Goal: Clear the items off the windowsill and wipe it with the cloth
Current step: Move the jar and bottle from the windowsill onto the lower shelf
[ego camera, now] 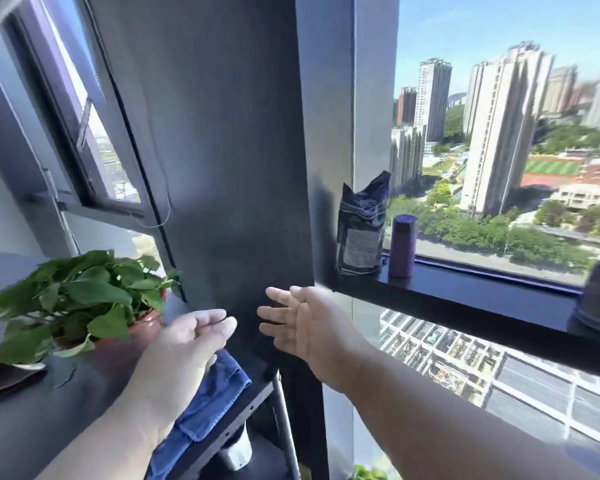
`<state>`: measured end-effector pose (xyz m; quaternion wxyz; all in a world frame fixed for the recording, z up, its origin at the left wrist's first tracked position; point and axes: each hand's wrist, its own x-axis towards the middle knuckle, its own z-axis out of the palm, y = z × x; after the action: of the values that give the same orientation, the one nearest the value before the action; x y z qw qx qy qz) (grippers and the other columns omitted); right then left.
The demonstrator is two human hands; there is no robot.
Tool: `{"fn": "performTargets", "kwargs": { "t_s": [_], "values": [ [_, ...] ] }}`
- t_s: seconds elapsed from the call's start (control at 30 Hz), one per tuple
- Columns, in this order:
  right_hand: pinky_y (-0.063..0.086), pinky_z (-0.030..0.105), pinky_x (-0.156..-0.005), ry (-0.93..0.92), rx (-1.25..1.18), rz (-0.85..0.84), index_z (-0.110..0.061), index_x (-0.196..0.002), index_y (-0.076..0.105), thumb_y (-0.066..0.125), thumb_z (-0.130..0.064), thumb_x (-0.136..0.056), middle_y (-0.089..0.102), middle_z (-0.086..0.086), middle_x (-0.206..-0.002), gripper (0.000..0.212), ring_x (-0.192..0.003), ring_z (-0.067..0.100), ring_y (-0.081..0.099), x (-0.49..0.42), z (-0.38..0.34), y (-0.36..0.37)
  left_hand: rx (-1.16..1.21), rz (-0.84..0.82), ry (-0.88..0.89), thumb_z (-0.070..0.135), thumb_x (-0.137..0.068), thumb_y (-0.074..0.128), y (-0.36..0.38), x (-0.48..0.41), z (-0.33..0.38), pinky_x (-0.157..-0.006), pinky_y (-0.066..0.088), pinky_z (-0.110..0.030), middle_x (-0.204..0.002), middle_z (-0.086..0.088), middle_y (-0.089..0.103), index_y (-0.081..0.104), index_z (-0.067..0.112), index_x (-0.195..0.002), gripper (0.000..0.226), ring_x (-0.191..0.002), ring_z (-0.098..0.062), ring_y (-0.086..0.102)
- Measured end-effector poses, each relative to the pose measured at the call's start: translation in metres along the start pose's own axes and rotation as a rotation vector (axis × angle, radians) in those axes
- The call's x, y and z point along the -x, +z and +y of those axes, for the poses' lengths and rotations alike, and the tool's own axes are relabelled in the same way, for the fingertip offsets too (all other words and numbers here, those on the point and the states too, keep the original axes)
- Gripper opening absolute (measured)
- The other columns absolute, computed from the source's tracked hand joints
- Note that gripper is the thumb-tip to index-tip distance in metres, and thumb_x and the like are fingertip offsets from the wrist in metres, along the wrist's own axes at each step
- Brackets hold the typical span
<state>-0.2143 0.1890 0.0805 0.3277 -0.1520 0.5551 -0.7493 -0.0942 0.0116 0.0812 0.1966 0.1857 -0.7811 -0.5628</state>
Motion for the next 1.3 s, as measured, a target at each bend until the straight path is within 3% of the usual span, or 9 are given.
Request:
{"fn": "performTargets", "kwargs": {
  "t_s": [0.17, 0.43, 0.53, 0.6, 0.7, 0.87, 0.93, 1.07, 1.3],
  "values": [
    [0.053, 0.033, -0.073, -0.123, 0.085, 0.253, -0.018, -0.115, 0.075, 0.051, -0.032, -0.103, 0.080, 0.007, -0.090, 0.030, -0.075, 0.022, 0.074, 0.067, -0.036, -0.085, 0.089, -0.193, 0.101, 0.048, -0.083, 0.075, 0.100, -0.007, 0.043, -0.084, 0.057, -0.040, -0.075, 0.005, 0.076, 0.080, 0.030, -0.085, 0.018, -0.074, -0.013, 0.066],
    [0.054, 0.027, -0.066, -0.385, 0.318, 0.840, -0.015, -0.111, 0.071, 0.059, -0.017, -0.098, 0.073, 0.010, -0.089, 0.018, -0.073, 0.015, 0.066, 0.206, -0.073, -0.230, 0.033, -0.513, 0.175, 0.058, -0.071, 0.074, 0.274, -0.004, 0.095, -0.069, 0.046, -0.039, -0.069, 0.001, 0.069, 0.076, 0.028, -0.083, 0.032, -0.065, -0.019, 0.056],
    [0.058, 0.045, -0.079, -0.451, 0.388, 0.965, -0.022, -0.107, 0.069, 0.059, -0.033, -0.085, 0.075, 0.012, -0.098, 0.026, -0.084, 0.025, 0.071, 0.244, -0.076, -0.263, -0.037, -0.556, 0.235, 0.056, -0.077, 0.081, 0.336, 0.003, 0.104, -0.067, 0.052, -0.030, -0.085, 0.002, 0.079, 0.077, 0.032, -0.093, 0.029, -0.075, -0.017, 0.069],
    [0.057, 0.036, -0.073, -0.433, 0.457, 1.066, -0.027, -0.099, 0.067, 0.059, -0.036, -0.082, 0.075, 0.002, -0.092, 0.021, -0.081, 0.014, 0.071, 0.260, -0.074, -0.284, -0.043, -0.618, 0.270, 0.053, -0.081, 0.084, 0.376, 0.008, 0.110, -0.071, 0.053, -0.024, -0.106, 0.004, 0.078, 0.071, 0.034, -0.109, 0.036, -0.090, -0.009, 0.072],
    [0.055, 0.034, -0.070, -0.365, 0.620, 1.231, -0.036, -0.090, 0.059, 0.061, -0.037, -0.084, 0.070, -0.006, -0.087, 0.006, -0.080, 0.014, 0.069, 0.278, -0.069, -0.316, -0.083, -0.696, 0.357, 0.069, -0.070, 0.083, 0.428, 0.014, 0.119, -0.093, 0.055, -0.037, -0.135, 0.010, 0.065, 0.054, 0.037, -0.138, 0.080, -0.116, -0.011, 0.065],
    [0.047, 0.031, -0.067, -0.282, 1.208, 1.373, -0.031, -0.126, 0.060, 0.065, -0.035, -0.085, 0.059, -0.006, -0.111, 0.041, -0.086, 0.012, 0.059, 0.307, -0.069, -0.367, -0.059, -0.735, 0.359, 0.072, -0.056, 0.088, 0.484, 0.020, 0.136, -0.113, 0.048, -0.049, -0.159, -0.004, 0.049, 0.030, 0.029, -0.161, 0.128, -0.138, -0.027, 0.053],
    [0.052, 0.036, -0.074, -0.106, 1.405, 1.368, -0.030, -0.141, 0.054, 0.068, -0.035, -0.086, 0.053, 0.001, -0.131, 0.057, -0.101, 0.022, 0.058, 0.311, -0.076, -0.383, -0.035, -0.735, 0.350, 0.068, -0.053, 0.089, 0.496, 0.019, 0.140, -0.110, 0.053, -0.054, -0.143, -0.001, 0.062, 0.036, 0.027, -0.157, 0.123, -0.125, -0.025, 0.063],
    [0.054, 0.041, -0.085, 0.126, 1.598, 1.257, -0.031, -0.155, 0.044, 0.066, -0.034, -0.090, 0.039, 0.005, -0.156, 0.068, -0.120, 0.034, 0.060, 0.308, -0.089, -0.403, -0.010, -0.681, 0.370, 0.049, -0.069, 0.092, 0.511, 0.011, 0.137, -0.103, 0.059, -0.052, -0.121, 0.008, 0.072, 0.056, 0.039, -0.130, 0.071, -0.111, -0.022, 0.071],
    [0.057, 0.039, -0.066, 0.239, 1.758, 1.259, -0.029, -0.136, 0.060, 0.061, -0.022, -0.095, 0.051, 0.005, -0.127, 0.042, -0.092, 0.030, 0.069, 0.296, -0.095, -0.412, 0.117, -0.639, 0.346, 0.045, -0.066, 0.097, 0.502, 0.005, 0.121, -0.083, 0.063, -0.028, -0.108, 0.013, 0.079, 0.064, 0.043, -0.119, 0.062, -0.099, -0.007, 0.075]
  ]
}}
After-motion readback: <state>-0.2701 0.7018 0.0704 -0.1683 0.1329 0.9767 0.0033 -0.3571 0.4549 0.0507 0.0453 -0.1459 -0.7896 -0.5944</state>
